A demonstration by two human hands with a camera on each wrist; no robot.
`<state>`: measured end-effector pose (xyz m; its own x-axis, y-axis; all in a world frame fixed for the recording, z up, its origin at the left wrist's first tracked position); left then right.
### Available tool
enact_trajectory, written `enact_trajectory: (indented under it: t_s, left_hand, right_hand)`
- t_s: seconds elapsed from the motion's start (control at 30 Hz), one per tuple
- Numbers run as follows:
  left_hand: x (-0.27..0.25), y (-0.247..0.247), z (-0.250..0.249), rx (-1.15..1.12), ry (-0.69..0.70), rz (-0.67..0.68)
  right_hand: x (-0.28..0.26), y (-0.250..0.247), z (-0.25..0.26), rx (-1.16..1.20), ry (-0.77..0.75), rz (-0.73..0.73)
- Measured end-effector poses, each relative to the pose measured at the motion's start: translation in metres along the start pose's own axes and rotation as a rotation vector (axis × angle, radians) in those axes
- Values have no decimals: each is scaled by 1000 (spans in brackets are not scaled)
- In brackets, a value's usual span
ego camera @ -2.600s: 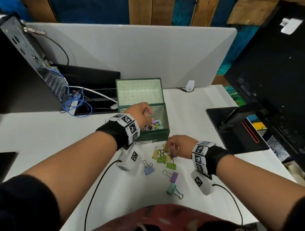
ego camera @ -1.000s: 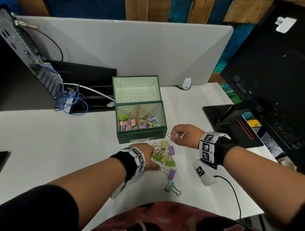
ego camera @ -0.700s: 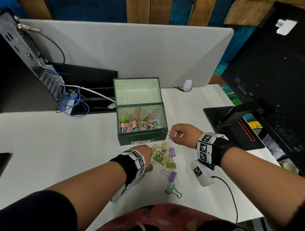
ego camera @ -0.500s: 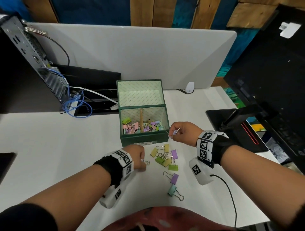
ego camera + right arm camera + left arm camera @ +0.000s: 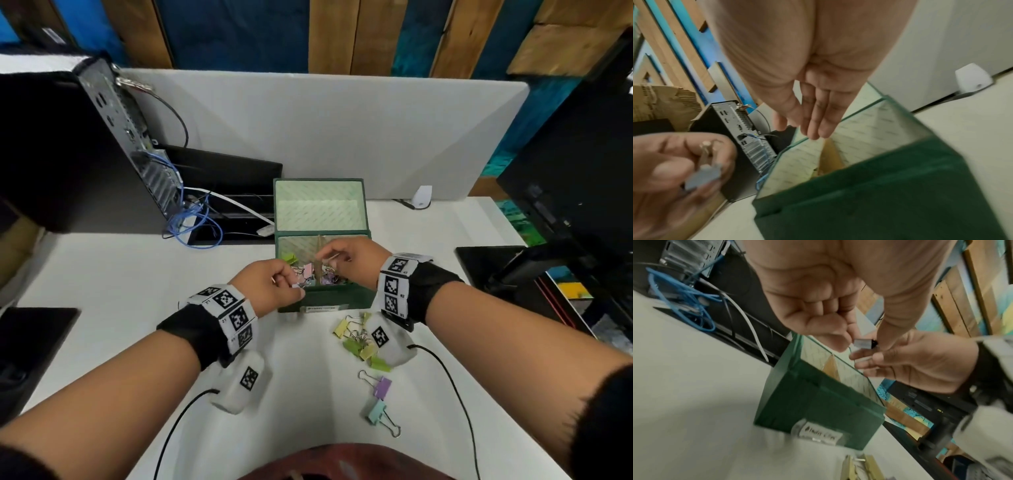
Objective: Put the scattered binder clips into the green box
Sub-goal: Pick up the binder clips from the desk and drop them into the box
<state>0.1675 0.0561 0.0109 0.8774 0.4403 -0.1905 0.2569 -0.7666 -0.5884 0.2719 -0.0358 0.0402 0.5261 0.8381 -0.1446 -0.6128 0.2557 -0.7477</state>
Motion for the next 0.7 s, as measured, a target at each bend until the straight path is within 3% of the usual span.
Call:
enact_trajectory:
  t_s: [0.27,0.57,0.7]
  left_hand:
    - [29,10,-43,266,75,-14]
    - [59,41,-78,454,112,28]
    - [42,76,-83,496,270,191]
  right_hand:
    - [-51,-32,-91,-7,161,-140]
    - [-99,6,-157,-154,335,100]
    - [-100,24,-151,-207,301,212]
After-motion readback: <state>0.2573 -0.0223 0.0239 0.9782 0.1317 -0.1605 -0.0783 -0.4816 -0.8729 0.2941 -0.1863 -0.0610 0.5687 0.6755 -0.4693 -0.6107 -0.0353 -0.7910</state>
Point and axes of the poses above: each hand's wrist, its own x-axis towards the middle knuckle, its own y-axis out of the palm, z = x × y, the point moved 10 cm from there along x, towards the middle knuckle, and after that the axes turned 2 degrees about -z, right-handed, at the moved point
